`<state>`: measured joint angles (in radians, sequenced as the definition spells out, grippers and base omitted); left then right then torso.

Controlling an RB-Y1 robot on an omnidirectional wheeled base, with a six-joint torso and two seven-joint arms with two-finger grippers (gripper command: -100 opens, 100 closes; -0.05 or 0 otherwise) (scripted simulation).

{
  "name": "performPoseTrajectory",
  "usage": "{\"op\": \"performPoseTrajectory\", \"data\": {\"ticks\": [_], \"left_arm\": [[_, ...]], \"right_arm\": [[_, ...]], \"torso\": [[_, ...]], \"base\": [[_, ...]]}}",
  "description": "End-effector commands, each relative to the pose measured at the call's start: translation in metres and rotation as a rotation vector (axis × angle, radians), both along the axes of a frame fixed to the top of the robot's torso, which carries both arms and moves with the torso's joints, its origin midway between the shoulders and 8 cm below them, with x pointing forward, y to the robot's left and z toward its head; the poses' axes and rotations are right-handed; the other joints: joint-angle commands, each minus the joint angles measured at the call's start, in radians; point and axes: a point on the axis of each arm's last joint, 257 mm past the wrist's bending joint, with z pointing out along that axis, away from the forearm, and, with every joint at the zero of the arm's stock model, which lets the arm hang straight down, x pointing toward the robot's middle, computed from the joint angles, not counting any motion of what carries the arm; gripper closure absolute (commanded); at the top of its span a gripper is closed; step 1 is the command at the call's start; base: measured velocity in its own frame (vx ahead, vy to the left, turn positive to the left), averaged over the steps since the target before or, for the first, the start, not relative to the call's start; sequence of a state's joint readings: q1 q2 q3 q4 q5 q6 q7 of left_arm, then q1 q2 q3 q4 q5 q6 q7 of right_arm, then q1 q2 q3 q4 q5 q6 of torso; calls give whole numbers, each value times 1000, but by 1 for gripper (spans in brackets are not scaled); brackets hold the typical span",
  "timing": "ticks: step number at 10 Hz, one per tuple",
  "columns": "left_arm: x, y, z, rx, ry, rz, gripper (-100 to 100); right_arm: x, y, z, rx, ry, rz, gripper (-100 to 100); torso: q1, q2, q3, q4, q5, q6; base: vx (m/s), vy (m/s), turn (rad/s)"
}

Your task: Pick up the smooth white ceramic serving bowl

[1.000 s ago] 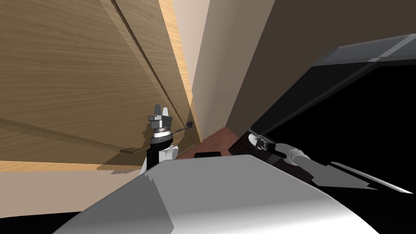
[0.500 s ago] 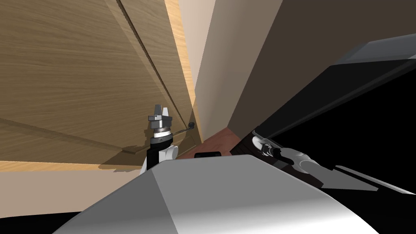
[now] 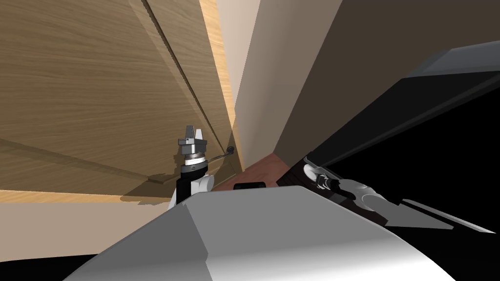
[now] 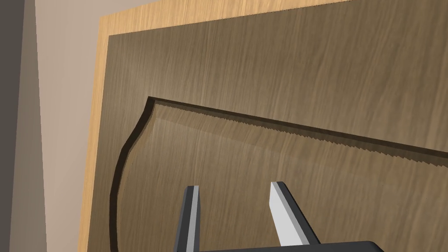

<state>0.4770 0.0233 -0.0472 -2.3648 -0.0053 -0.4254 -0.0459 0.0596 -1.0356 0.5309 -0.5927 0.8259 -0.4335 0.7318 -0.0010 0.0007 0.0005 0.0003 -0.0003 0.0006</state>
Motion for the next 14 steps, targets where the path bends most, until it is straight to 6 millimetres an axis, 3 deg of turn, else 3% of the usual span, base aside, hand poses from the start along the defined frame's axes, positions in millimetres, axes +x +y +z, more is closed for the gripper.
{"op": "performPoseTrajectory", "data": {"ticks": [1, 8, 11, 12, 14], "left_arm": [[0, 0, 0, 0, 0, 0, 0], [0, 0, 0, 0, 0, 0, 0], [0, 0, 0, 0, 0, 0, 0], [0, 0, 0, 0, 0, 0, 0], [0, 0, 0, 0, 0, 0, 0]], "right_arm": [[-9, 1, -5, -1, 4, -26, -100], [-51, 15, -19, -5, 3, -121, -100], [-53, 17, -20, -2, 1, -132, -100], [-53, 16, -19, -2, -1, -136, 100], [-54, 17, -20, 1, 1, -136, 100]], "torso": [[0, 0, 0, 0, 0, 0], [-3, 1, 1, 0, -1, 0], [-1, 0, 0, 0, 0, 0], [0, 0, 0, 0, 0, 1], [0, -1, 0, 0, 1, 0]], "base": [[-15, -39, 158], [-25, -56, 147], [-13, -28, 65], [0, 0, 0], [-2, 2, -5]]}}
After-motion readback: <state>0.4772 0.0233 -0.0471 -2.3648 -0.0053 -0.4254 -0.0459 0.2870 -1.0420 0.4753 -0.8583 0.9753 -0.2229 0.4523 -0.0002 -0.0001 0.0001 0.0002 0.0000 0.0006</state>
